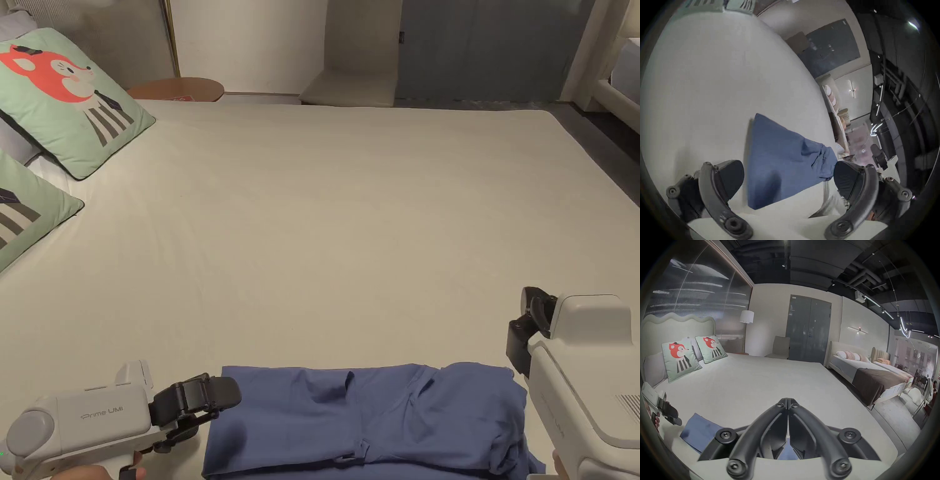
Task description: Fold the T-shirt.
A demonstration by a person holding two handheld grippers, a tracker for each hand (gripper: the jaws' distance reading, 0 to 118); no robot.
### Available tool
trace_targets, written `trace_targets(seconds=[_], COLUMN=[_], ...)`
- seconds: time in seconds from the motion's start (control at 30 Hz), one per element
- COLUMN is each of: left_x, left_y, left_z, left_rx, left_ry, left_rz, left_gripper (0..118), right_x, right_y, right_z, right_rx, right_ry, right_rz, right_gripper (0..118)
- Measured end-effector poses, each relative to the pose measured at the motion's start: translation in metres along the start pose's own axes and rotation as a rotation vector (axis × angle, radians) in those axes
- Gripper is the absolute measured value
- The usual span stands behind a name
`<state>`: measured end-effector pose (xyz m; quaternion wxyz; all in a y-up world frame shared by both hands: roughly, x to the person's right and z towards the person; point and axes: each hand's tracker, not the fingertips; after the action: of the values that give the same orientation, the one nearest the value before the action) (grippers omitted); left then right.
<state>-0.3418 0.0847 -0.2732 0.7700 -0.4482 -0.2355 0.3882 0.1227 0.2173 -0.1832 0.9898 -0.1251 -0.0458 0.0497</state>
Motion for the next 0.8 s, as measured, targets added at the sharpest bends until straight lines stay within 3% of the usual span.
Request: trace_targets(seconds=[0.2,0.23,0.3,0.37,0.43,0.5,0.6,0.63,0.8], left_x=[-0.005,-0.042,-0.046,-0.016,-0.011,-0.023,-0.020,-0.023,-0.008], left_y=[-0.008,0.015,0.013,0.010,0.010,0.015,0.013,0.012,0.010], left_z=[-0.014,-0.021,-0.028,-0.026,-0.034,-0.038,-0.035,-0.034,-0.014], left_rx=[-0.025,-0.047,-0.051,-0.050,-0.063,-0.085,-0.058,-0.061,-0.034], left_ry=[-0.044,-0.030,-0.038,-0.050,-0.053,-0.014,0.060,0.046,0.057], left_rz=[0.016,0.014,0.008,-0.004,-0.003,-0.029,-0.075,-0.074,-0.129], left_gripper=[109,107,96,75,63,41,23,10,5], right_x=[-0.002,-0.002,-0.001,0.000,0.000,0.001,0.001,0.002,0.001], right_y=[0.000,0.000,-0.001,-0.001,-0.001,-0.001,-0.002,-0.002,0.000], right_z=[-0.004,-0.004,-0.004,-0.005,-0.006,-0.006,-0.006,-0.007,-0.007], right_rx=[-0.015,-0.016,-0.017,-0.020,-0.023,-0.026,-0.024,-0.025,-0.018], right_ry=[-0.004,-0.006,-0.010,-0.013,-0.015,-0.015,-0.016,-0.015,-0.006], right_rz=[0.011,0.013,0.016,0.020,0.020,0.020,0.017,0.016,0.013], right_gripper=[1,1,1,1,1,1,1,0,1])
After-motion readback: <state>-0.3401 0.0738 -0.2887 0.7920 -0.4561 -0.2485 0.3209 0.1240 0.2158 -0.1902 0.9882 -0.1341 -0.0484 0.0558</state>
